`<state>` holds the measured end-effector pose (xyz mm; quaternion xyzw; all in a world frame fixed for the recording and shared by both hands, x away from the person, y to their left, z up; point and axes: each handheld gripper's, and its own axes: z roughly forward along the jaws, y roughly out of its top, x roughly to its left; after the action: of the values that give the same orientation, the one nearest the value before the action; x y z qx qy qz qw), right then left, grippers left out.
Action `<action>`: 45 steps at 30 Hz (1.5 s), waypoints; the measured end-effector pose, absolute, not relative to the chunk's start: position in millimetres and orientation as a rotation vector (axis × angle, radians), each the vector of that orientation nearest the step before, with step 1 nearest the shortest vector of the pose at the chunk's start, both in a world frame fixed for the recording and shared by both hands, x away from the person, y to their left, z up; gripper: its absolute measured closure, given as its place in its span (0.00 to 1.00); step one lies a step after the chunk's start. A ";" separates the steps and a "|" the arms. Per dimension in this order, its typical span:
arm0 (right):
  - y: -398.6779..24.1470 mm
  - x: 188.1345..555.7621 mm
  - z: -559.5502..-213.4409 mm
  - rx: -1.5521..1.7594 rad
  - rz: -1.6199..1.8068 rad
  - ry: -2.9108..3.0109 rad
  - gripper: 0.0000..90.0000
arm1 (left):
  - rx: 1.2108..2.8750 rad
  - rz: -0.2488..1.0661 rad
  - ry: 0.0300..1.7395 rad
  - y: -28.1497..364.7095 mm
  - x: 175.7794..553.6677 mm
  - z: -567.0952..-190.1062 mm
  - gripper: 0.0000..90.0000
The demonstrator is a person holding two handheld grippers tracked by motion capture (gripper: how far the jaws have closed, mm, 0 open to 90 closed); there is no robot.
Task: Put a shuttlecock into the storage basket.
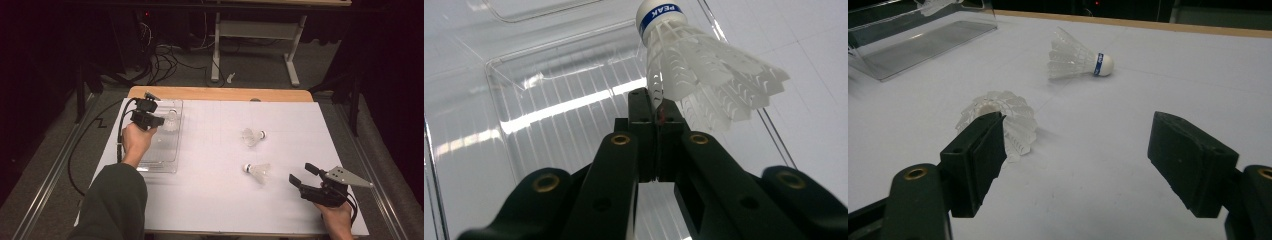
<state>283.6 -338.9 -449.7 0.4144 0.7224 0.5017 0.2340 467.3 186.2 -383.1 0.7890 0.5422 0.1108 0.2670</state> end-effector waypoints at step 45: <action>-338.7 283.4 -449.6 1.134 1.381 1.984 0.26 | 2.074 0.413 1.399 180.7 447.7 -373.3 0.48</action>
<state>283.4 -338.7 -449.6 0.4131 0.7225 0.5029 0.2334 447.7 180.7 -373.3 0.7807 0.5265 0.1553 0.2986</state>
